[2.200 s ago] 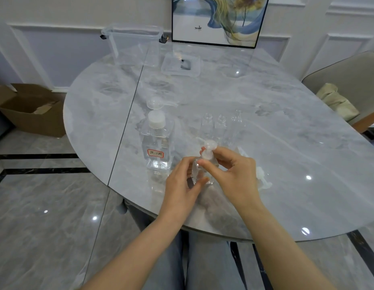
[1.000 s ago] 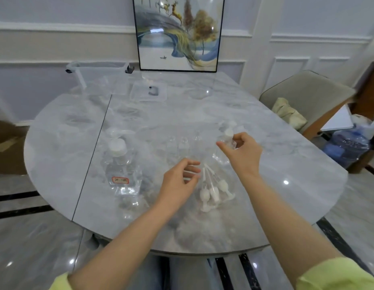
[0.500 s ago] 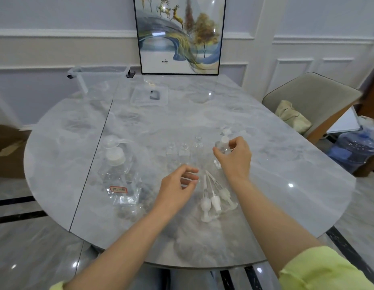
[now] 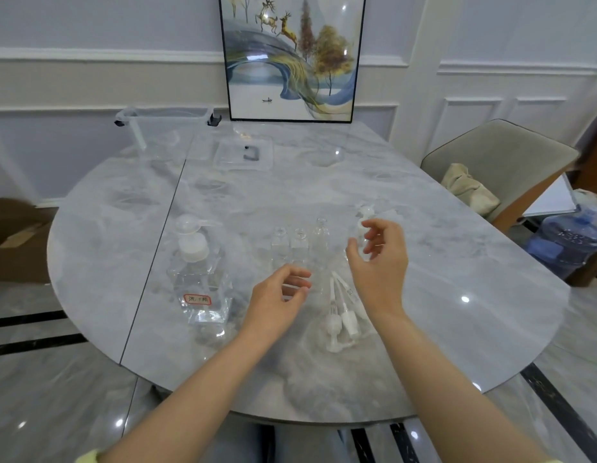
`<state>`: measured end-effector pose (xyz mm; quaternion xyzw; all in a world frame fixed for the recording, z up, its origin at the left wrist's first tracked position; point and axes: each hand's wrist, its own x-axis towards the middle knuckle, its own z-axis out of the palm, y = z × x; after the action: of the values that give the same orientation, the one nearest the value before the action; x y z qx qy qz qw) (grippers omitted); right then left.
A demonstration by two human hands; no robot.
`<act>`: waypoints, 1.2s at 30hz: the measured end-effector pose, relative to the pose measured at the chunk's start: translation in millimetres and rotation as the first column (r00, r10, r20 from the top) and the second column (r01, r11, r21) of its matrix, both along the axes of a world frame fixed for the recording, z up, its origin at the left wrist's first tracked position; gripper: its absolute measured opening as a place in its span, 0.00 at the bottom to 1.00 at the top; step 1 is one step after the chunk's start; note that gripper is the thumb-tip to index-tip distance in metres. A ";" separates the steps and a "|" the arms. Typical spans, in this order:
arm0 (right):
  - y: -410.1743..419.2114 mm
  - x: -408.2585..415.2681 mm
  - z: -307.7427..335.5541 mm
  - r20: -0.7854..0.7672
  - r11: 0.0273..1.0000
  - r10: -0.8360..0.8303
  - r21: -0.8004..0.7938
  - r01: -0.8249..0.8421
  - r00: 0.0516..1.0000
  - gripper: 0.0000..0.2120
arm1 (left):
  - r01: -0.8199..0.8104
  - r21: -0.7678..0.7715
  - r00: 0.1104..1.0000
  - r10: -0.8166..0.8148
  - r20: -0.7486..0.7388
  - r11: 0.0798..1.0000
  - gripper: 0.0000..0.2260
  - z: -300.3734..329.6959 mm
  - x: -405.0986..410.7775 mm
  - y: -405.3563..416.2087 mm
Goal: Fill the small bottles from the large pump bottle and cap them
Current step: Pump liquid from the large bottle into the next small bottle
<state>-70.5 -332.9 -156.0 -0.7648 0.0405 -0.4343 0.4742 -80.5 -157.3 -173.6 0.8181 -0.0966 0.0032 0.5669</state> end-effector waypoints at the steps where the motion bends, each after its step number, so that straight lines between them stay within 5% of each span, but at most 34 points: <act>1: 5.2 1.7 3.8 -0.036 0.997 0.069 -0.030 -0.070 0.997 0.18 | -0.002 0.003 1.000 0.002 0.001 1.000 0.10 0.5 -0.9 0.3; 7: 25.5 25.1 4.5 -0.448 0.960 0.179 -0.116 -0.255 0.876 0.30 | 0.005 0.002 1.000 -0.005 -0.005 1.000 0.11 8.1 -6.6 7.8; 14: 33.1 42.8 -2.4 -0.576 0.969 0.162 -0.059 -0.238 0.801 0.29 | -0.004 -0.001 1.000 0.004 -0.009 1.000 0.11 14.8 -10.6 19.3; 18: 32.2 38.2 2.0 -0.537 0.976 0.132 -0.075 -0.203 0.834 0.25 | -0.009 0.012 1.000 0.009 -0.007 1.000 0.10 18.1 -10.9 23.7; 25: 33.1 7.9 18.7 -0.239 0.986 0.140 -0.054 -0.157 0.961 0.19 | 0.003 -0.011 1.000 -0.002 0.031 1.000 0.09 39.3 -14.3 24.4; 36: 47.4 -22.1 45.3 -0.132 0.965 0.254 0.101 -0.242 0.958 0.21 | 0.110 -0.064 0.970 -0.093 0.223 0.992 0.10 132.8 -18.4 56.3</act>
<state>-92.6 -285.5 -110.6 -0.7725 -0.0035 -0.3132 0.5524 -98.9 -101.0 -40.7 0.7846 -0.2002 0.0682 0.5828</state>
